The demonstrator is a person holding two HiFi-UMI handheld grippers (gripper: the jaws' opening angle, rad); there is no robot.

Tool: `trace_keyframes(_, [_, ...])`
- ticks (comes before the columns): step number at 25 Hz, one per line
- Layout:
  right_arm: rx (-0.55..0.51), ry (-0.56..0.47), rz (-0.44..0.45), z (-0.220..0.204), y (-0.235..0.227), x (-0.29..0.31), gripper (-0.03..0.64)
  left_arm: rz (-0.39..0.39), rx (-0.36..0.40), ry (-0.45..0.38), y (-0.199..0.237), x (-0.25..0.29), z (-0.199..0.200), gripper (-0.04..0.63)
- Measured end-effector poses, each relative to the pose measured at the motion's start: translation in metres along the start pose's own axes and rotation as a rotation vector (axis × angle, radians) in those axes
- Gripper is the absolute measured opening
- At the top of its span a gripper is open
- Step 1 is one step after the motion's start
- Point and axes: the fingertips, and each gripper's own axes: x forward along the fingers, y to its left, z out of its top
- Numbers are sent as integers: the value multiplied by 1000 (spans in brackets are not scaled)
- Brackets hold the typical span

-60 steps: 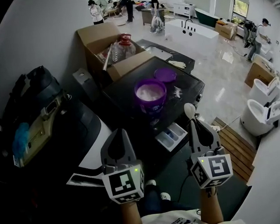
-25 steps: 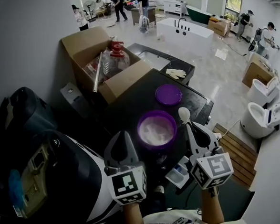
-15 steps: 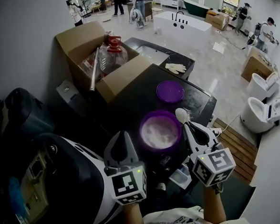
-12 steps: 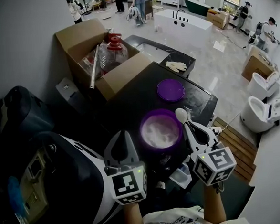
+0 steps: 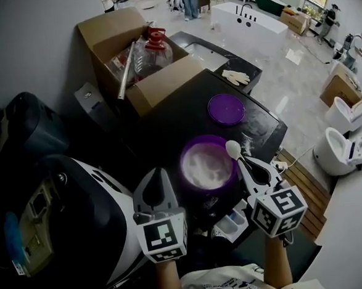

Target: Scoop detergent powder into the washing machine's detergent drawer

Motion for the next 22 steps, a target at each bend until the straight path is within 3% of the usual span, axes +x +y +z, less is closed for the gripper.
trace_keyframes(7, [-28, 128, 87, -13, 0, 18, 23, 31, -16, 31, 0, 4, -11, 2])
trace_keyframes(14, [-2, 262, 235, -25, 12, 26, 23, 33, -12, 45, -3, 6, -15, 2])
trace_keyframes(22, [-47, 420, 282, -30, 11, 33, 23, 31, -3, 51, -1, 6, -16, 2])
